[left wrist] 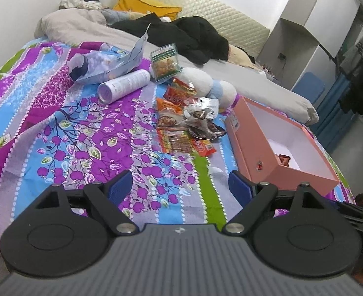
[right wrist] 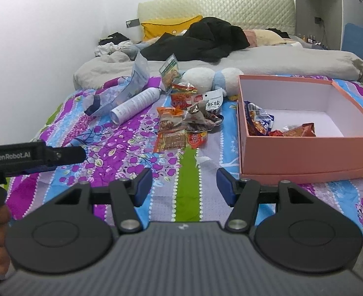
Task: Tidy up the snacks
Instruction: 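Withdraw both open grippers from the box back toward the snack pile, then grasp orange meat-snack bag with left gripper while right gripper grasps small clear packet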
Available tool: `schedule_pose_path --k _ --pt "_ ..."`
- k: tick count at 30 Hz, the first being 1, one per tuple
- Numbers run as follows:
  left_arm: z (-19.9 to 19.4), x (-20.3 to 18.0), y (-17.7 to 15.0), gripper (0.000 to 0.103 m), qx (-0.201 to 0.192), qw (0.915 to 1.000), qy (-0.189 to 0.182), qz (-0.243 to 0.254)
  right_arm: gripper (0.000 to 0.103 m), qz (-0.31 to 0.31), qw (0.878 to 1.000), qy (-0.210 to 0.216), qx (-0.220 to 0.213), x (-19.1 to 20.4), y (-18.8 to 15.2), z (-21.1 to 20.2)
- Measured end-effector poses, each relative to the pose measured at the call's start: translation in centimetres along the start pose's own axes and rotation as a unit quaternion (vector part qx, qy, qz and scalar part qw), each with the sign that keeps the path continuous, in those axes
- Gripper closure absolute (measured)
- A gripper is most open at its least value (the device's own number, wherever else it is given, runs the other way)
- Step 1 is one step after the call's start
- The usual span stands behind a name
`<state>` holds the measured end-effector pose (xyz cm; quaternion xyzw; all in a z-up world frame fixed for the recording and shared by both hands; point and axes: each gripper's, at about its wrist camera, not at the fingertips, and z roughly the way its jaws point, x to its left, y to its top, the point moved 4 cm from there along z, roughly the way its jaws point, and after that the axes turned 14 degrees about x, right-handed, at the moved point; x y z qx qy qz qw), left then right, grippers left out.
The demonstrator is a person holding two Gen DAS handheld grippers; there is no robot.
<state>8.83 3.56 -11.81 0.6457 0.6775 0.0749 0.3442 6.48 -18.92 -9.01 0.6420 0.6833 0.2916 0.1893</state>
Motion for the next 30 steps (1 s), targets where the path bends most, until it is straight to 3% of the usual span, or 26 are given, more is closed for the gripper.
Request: schedule_pose_path --k 16,30 --pt "8.3 2.7 5.4 0.016 0.005 1.0 -0.004 -0.002 0.043 0.003 1.0 -0.003 -0.02 0.0 4.8 6.5" --pt "18.0 4.6 10.7 0.016 0.023 0.9994 -0.018 -0.02 0.044 0.002 1.0 0.0 0.012 0.3 9.6 15.0"
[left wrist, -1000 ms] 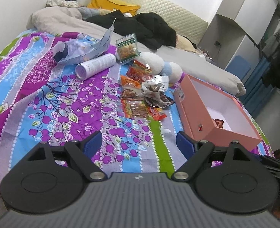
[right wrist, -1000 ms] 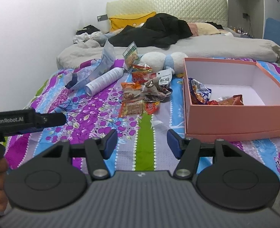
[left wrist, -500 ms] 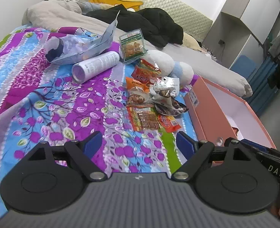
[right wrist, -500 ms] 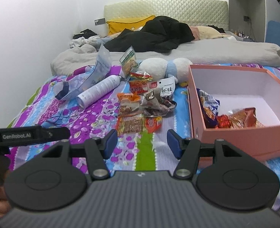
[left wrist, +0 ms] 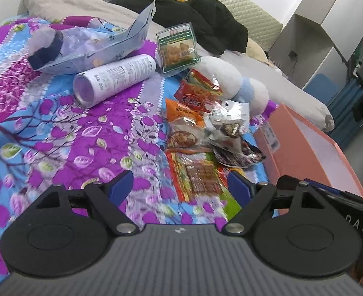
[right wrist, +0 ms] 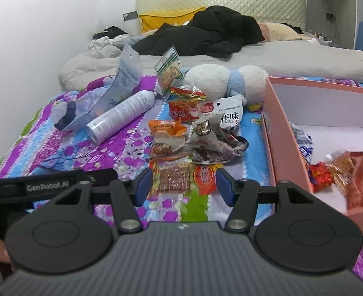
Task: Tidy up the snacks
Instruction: 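Grasp orange meat-snack bag with left gripper while right gripper grasps small clear packet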
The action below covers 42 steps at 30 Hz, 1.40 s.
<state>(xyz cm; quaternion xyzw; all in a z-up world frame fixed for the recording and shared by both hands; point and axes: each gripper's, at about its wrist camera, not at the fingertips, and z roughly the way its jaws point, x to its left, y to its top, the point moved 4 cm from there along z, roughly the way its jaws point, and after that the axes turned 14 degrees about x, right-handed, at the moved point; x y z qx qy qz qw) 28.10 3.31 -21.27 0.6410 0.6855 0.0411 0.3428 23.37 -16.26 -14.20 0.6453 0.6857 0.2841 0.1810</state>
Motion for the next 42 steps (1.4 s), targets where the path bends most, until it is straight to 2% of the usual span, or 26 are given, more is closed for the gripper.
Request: schedule_pose_path --k 8,11,14,18,23,27,28,29,32,34,42 --pt "5.3 1.4 3.5 0.02 0.008 0.9997 -0.02 -0.008 0.046 0.024 1.0 -0.01 0.006 -1.5 3.4 5.5" --pt "7.4 1.3 4.9 0.021 0.009 0.9996 -0.025 0.006 0.051 0.039 0.999 -0.014 0.01 -2.2 4.7 7.4" --pt "9.3 1.4 6.0 0.028 0.013 0.9994 -0.032 0.009 0.052 0.046 0.999 -0.012 0.012 -2.8 5.7 9.0" --pt "11.3 1.5 7.1 0.031 0.018 0.9984 -0.054 0.001 0.052 0.053 0.999 -0.004 0.007 -3.5 6.9 10.9" --pt "13.2 1.1 7.9 0.033 0.021 0.9979 -0.061 0.006 0.052 0.062 0.998 -0.001 0.009 -3.9 7.7 13.1" --pt "13.9 0.8 8.1 0.043 0.019 0.9978 -0.063 0.011 0.052 0.07 0.997 0.008 0.018 -4.0 8.0 14.4" --pt "13.9 0.8 8.2 0.045 0.018 0.9978 -0.062 0.011 0.055 0.07 0.997 0.009 0.02 -3.9 8.0 14.6" --pt "13.9 0.7 8.2 0.047 0.017 0.9979 -0.061 0.011 0.064 0.07 0.997 0.007 0.024 -4.0 8.0 14.8" --pt "13.6 0.7 8.1 0.053 0.019 0.9976 -0.065 0.01 0.067 0.068 0.997 0.01 0.026 -4.0 8.0 14.7" --pt "13.1 0.5 8.1 0.055 0.018 0.9982 -0.055 0.016 0.073 0.063 0.998 0.01 0.027 -3.9 7.9 14.3" --pt "9.5 0.6 7.1 0.057 0.006 0.9986 -0.052 0.005 0.075 0.056 0.998 0.007 0.026 -3.5 6.9 11.4"
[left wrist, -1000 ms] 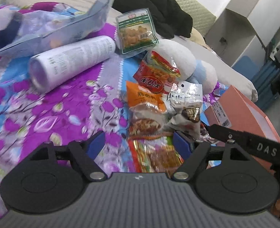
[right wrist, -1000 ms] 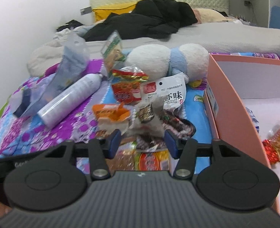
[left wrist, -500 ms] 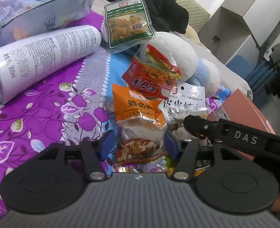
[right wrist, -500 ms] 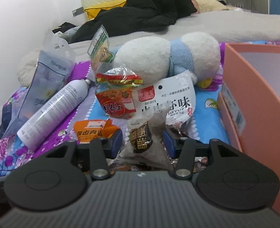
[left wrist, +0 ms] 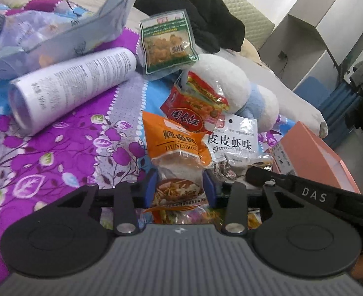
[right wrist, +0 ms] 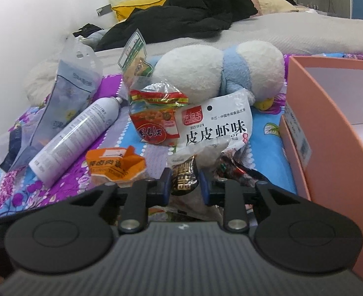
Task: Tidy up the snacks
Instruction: 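Grasp orange meat-snack bag with left gripper while right gripper grasps small clear packet, then pull both held packets out of the pile onto the open sheet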
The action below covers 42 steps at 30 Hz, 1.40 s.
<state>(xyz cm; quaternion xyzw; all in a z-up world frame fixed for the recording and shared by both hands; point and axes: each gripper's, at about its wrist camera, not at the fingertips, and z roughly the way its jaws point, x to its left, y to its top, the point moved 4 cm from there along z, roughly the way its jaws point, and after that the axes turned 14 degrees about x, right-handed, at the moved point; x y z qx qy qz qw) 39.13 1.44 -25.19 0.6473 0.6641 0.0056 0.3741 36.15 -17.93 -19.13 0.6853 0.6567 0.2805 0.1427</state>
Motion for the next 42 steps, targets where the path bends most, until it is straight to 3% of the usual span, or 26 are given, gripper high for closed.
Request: schedule_pose_path --k 7,20,30,37,39,41,42 --pt "-4.2 -1.0 -2.8 0.057 0.0 0.9999 0.01 0.005 0.075 -0.001 1.0 0.0 -0.001 0.1 -2.3 -3.6" --pt "-10.8 -2.9 -10.6 0.057 0.02 0.9994 0.027 0.008 0.075 0.0 1.0 -0.006 0.022 -0.8 -10.3 -9.5" --pt "-13.0 -3.6 -15.4 0.057 0.06 0.9976 0.03 0.016 0.075 -0.005 0.999 -0.004 0.044 -0.3 -15.0 -12.2" --pt "-12.8 -3.2 -16.5 0.057 0.075 0.9962 0.043 0.002 0.075 -0.01 0.997 -0.005 0.07 -0.7 -16.9 -11.9" --pt "-12.8 -3.1 -16.5 0.054 0.079 0.9954 0.055 -0.005 0.074 -0.015 0.997 -0.005 0.071 -0.7 -17.3 -11.8" --pt "-13.1 -3.2 -16.4 0.036 0.076 0.9944 0.073 -0.006 0.074 -0.018 0.998 -0.005 0.068 -0.5 -17.5 -11.9" --pt "-13.2 -3.3 -16.4 0.033 0.074 0.9942 0.078 -0.006 0.072 -0.016 0.998 -0.006 0.068 -0.5 -17.5 -11.9"
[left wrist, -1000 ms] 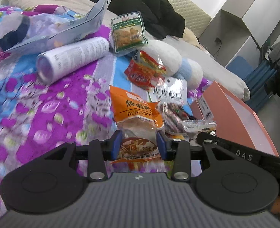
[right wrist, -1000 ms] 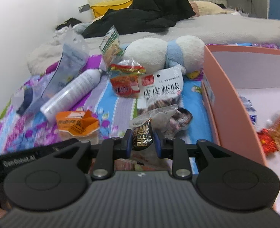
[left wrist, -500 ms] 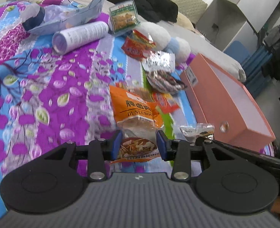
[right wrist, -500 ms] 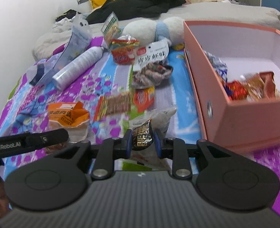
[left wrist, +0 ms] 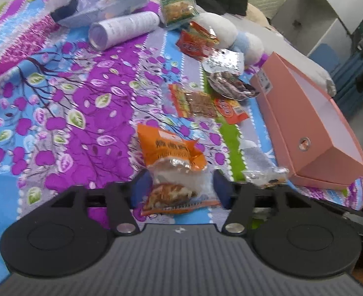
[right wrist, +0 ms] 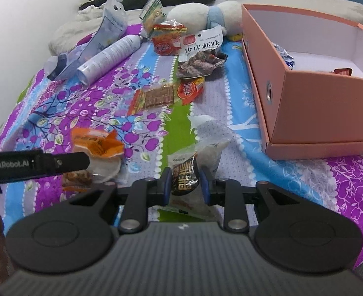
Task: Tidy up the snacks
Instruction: 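Pull both held packets out of the pile onto the open sheet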
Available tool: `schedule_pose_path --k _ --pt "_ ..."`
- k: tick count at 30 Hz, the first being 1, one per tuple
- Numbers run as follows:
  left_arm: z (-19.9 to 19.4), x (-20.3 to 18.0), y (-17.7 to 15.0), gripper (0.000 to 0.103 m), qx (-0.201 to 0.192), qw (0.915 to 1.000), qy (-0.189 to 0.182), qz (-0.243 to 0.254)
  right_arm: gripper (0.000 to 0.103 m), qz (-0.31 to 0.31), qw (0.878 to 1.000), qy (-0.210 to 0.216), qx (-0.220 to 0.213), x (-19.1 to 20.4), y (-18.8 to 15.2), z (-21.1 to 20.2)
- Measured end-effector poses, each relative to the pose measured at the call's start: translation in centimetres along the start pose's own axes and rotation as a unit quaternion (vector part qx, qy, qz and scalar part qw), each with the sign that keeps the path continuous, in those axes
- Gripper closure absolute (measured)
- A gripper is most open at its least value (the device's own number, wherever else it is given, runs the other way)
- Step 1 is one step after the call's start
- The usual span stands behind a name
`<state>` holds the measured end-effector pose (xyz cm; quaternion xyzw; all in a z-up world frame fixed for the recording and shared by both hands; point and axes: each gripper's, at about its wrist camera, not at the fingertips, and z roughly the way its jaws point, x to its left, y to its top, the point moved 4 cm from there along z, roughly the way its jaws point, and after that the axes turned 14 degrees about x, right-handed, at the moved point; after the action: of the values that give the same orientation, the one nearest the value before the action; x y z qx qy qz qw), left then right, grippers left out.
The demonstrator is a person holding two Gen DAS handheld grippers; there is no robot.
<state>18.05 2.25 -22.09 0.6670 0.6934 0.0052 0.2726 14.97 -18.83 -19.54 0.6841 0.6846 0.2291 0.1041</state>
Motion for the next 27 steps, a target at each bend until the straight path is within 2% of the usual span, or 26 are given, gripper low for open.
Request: schedule_pose_path --k 1,2,3,4,5,6,7,10,12,21,25,26,27 --pt "-0.2 -0.1 0.0 0.03 -0.003 1.0 0.002 0.001 0.071 0.003 1.0 0.001 0.0 -0.1 0.0 0.0" --pt "-0.3 -0.1 0.0 0.026 -0.005 1.0 0.002 0.001 0.064 0.006 1.0 0.003 -0.003 -0.2 0.0 -0.2" --pt "-0.4 -0.1 -0.1 0.023 -0.006 1.0 0.001 -0.001 0.052 0.008 1.0 0.005 -0.007 -0.3 0.0 -0.3" --pt "-0.4 -0.1 -0.1 0.02 -0.005 1.0 0.002 -0.003 0.045 0.007 1.0 0.008 -0.013 -0.3 -0.1 -0.5" --pt "-0.4 -0.1 -0.2 0.017 -0.004 1.0 0.006 -0.005 0.034 0.005 1.0 0.009 -0.021 -0.2 -0.3 -0.7" --pt "-0.3 -0.1 -0.2 0.017 -0.004 0.9999 0.012 -0.007 0.028 0.002 1.0 0.009 -0.027 -0.2 -0.4 -0.9" --pt "-0.3 -0.1 -0.3 0.017 -0.004 0.9998 0.018 -0.007 0.027 -0.003 0.999 0.005 -0.032 -0.1 -0.6 -1.0" --pt "-0.5 -0.4 -0.4 0.017 -0.012 0.9994 0.032 0.002 0.025 -0.014 0.999 -0.001 -0.029 0.1 -1.0 -0.9" --pt "-0.5 -0.6 -0.4 0.017 -0.014 0.9994 0.03 0.003 0.025 -0.018 0.999 0.016 -0.027 0.1 -1.2 -0.7" --pt "1.1 -0.8 -0.1 0.017 -0.004 0.9994 0.034 -0.002 0.025 -0.035 0.998 -0.016 -0.057 0.7 -1.4 0.1" --pt "2.0 -0.7 -0.2 0.017 0.0 0.9988 0.049 -0.003 0.026 -0.041 0.998 -0.006 -0.051 1.1 -1.6 0.6" --pt "2.2 -0.7 -0.2 0.017 0.001 0.9987 0.052 -0.002 0.027 -0.048 0.997 -0.01 -0.051 1.2 -1.7 0.7" --pt "2.4 -0.7 -0.3 0.017 0.001 0.9985 0.054 0.0 0.034 -0.055 0.997 -0.016 -0.053 1.4 -1.8 0.7"
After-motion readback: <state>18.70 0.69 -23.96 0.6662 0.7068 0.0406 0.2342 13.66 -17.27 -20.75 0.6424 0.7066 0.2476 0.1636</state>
